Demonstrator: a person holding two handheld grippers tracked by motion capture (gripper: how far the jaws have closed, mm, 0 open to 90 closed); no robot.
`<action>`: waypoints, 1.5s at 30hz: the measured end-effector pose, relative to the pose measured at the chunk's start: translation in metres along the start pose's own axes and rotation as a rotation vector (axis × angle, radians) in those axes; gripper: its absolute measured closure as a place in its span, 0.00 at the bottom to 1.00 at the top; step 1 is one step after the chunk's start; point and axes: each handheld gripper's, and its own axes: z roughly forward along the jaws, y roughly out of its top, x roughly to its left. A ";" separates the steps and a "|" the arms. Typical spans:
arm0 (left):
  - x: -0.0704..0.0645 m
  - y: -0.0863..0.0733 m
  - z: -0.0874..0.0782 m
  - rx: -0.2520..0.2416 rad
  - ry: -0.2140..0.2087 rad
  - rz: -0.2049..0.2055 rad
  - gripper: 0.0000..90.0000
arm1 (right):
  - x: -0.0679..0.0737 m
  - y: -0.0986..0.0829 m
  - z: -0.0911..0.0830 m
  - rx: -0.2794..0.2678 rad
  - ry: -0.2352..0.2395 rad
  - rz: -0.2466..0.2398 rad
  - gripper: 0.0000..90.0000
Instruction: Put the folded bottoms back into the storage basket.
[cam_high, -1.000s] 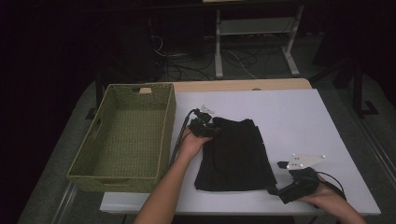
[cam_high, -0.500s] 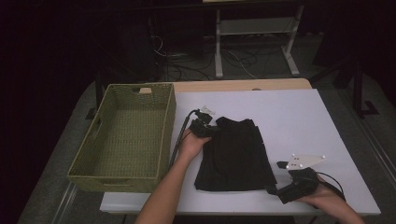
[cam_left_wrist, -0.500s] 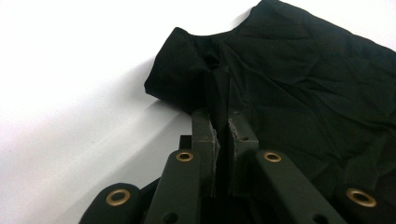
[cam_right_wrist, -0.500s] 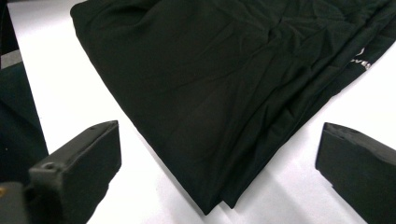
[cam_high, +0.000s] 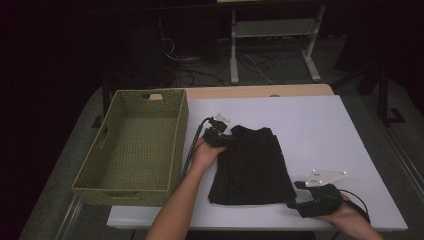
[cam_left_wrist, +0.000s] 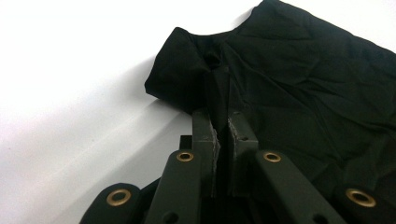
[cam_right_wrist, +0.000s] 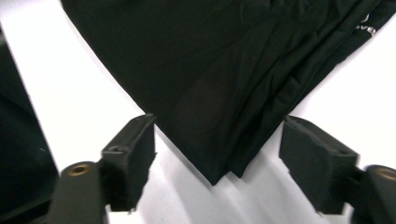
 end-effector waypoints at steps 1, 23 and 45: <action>0.000 0.000 0.000 -0.001 -0.001 -0.002 0.93 | 0.000 0.000 0.001 0.014 -0.005 -0.006 0.35; -0.001 0.000 0.000 0.000 0.002 -0.021 0.93 | 0.002 0.005 0.012 0.040 0.007 -0.085 0.85; -0.009 0.009 -0.013 -0.064 -0.027 -0.007 0.94 | -0.005 0.040 0.005 -0.106 0.035 -0.107 0.94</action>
